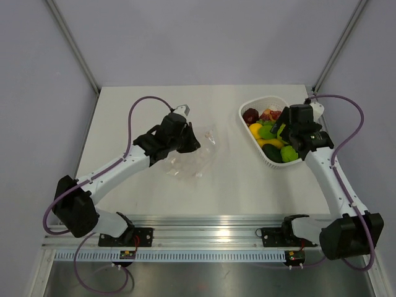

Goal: Place the food in the zip-top bag and seal the zipper
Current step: Pick up the fake fruit from the bin.

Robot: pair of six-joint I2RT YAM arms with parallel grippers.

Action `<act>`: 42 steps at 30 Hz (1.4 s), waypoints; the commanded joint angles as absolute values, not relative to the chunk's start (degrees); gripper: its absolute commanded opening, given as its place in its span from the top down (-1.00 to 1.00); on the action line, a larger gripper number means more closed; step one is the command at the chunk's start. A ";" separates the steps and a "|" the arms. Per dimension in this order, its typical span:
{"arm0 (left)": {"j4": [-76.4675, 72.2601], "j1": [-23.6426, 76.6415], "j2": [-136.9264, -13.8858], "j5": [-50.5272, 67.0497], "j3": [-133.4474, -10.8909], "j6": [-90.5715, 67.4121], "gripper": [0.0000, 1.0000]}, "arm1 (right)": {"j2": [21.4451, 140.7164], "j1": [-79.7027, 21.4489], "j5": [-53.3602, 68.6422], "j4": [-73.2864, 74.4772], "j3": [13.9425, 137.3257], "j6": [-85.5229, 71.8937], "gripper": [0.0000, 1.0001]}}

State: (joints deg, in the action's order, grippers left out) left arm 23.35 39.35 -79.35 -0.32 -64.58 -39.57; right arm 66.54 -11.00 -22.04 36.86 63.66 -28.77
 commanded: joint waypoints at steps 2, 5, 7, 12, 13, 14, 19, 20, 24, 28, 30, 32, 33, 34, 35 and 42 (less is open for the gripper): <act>18.21 41.30 -80.42 -0.45 -67.24 -40.17 1.00 | 71.44 -3.35 -11.97 36.57 64.86 -26.37 -0.99; 17.31 41.66 -81.21 -0.35 -67.41 -40.17 1.00 | 74.18 -0.88 -10.55 35.08 65.30 -25.93 -0.99; 17.49 41.66 -81.56 -0.35 -67.41 -39.90 1.00 | 75.31 0.08 -8.97 34.02 65.13 -25.40 -0.99; 17.32 41.75 -82.18 1.14 -66.80 -39.64 1.00 | 77.78 5.09 -3.89 30.94 64.69 -23.82 -0.99; 16.97 41.75 -82.35 1.32 -66.62 -39.64 1.00 | 78.65 5.53 -3.26 30.50 65.04 -23.30 -0.99; 16.79 41.75 -82.53 1.67 -66.71 -39.55 1.00 | 79.27 6.23 -2.82 30.15 65.30 -23.12 -0.99; 15.47 42.19 -83.41 2.46 -66.18 -38.93 1.00 | 82.70 7.64 1.93 27.78 66.18 -22.76 -0.99; 15.29 42.27 -83.50 2.72 -66.09 -38.94 1.00 | 83.14 7.91 2.37 26.99 66.27 -22.94 -0.99; 15.21 42.36 -83.58 2.90 -66.00 -38.76 1.00 | 85.08 8.17 2.37 26.11 66.97 -22.85 -0.99; 14.94 42.45 -83.58 3.34 -66.00 -38.50 1.00 | 86.31 8.44 1.85 25.49 67.15 -22.85 -0.99; 14.77 42.54 -83.67 3.60 -66.18 -38.58 1.00 | 86.66 8.53 1.85 24.88 66.97 -22.68 -0.99; 14.59 42.71 -83.76 3.69 -65.83 -38.67 1.00 | 87.27 8.61 2.19 23.65 66.36 -22.41 -0.99; 14.33 42.71 -83.76 3.69 -65.66 -38.67 1.00 | 87.54 8.70 2.46 23.73 66.36 -22.50 -0.99; 13.98 42.80 -83.67 3.78 -65.48 -38.76 1.00 | 87.80 8.79 2.81 23.47 66.18 -22.50 -0.99; 13.97 42.80 -83.76 3.87 -65.39 -38.85 1.00 | 87.80 8.79 3.25 23.21 65.92 -22.50 -0.99; 13.89 42.80 -83.67 3.69 -65.04 -38.67 1.00 | 85.35 8.79 3.69 22.68 64.43 -22.50 -0.44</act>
